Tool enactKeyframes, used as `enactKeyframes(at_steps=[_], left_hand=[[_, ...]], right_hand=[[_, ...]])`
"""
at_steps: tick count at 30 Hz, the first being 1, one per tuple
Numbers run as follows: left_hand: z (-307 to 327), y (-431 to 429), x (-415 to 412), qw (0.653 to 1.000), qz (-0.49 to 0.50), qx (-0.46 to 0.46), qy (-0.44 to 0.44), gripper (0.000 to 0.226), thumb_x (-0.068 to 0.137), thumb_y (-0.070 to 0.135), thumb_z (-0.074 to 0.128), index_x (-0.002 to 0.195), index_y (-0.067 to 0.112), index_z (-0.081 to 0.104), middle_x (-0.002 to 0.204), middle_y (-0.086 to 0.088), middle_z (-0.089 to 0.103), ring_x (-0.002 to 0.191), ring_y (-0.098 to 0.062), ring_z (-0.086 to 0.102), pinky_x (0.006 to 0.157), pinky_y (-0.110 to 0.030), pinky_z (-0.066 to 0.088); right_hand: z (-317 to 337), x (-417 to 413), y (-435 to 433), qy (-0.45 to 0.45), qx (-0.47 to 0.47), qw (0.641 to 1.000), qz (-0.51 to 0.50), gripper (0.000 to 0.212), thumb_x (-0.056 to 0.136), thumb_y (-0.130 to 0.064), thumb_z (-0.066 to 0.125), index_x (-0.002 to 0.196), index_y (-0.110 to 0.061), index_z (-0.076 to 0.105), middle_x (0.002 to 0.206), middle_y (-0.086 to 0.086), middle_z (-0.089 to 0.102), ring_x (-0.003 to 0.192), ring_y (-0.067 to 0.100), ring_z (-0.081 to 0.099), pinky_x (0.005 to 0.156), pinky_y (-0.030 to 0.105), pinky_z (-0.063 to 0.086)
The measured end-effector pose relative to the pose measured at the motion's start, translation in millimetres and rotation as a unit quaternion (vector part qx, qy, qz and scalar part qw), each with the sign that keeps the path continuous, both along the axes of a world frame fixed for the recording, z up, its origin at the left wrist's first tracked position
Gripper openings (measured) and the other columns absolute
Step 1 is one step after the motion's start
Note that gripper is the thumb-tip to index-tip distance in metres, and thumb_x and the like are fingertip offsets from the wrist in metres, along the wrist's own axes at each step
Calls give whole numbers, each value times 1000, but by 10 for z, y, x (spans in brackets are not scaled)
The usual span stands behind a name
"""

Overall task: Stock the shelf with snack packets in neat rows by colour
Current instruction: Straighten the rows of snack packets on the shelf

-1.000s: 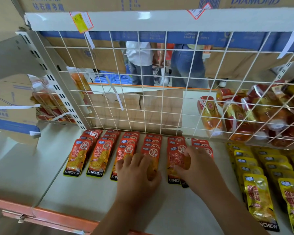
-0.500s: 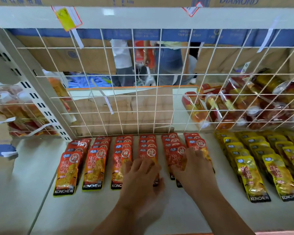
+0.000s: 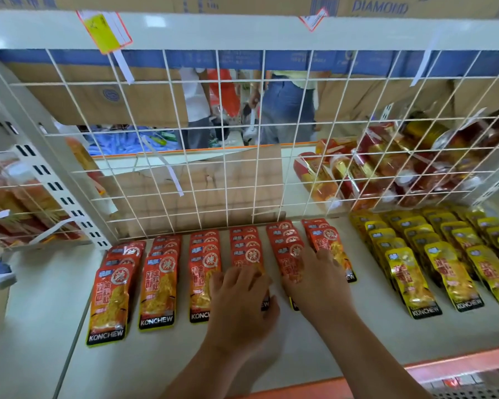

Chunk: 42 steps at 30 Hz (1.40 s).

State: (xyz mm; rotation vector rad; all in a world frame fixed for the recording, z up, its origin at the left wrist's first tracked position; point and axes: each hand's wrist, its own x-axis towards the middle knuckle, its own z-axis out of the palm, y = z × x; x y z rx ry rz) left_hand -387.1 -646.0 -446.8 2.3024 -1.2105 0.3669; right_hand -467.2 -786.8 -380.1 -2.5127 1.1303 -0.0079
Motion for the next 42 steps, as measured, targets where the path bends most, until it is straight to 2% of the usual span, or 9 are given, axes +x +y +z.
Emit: enactKeyframes(at_steps=[14,29,38,42], left_hand=[[-11,-5,-8,1000,4,-2,4,22,83,41,62,100,29,70,108,12,62,104,-16,54,91,-42,42],[-18,4,-13,1000,2,-8,1,23,84,41,64,102,29,69,107,11,61,102,-18,55,90,-42,43],[-8,-2,8,999,8,-35,-6,31,83,44,65,109,28,68,111,9,63,106,-18,54,92,-43,41],[6,-2,-4,1000,17,-20,-16,34,83,46,65,112,28,68,114,8,64,109,-21,56,91,-44,42]], right_hand=[[-88,-8,-21,-28,9,1000,-1,67,85,-55,66,140,-29,39,137,6,43,123,33,50,92,46,52],[-33,-77,-87,-78,11,997,-7,65,84,-65,60,137,-29,45,127,1,53,115,28,57,90,44,53],[-50,-158,-128,-129,3,989,72,46,90,-50,63,128,-27,54,121,-3,55,110,21,55,88,33,47],[-58,-233,-169,-134,8,984,117,42,92,-45,63,128,-26,55,119,-3,54,109,19,53,86,30,43]])
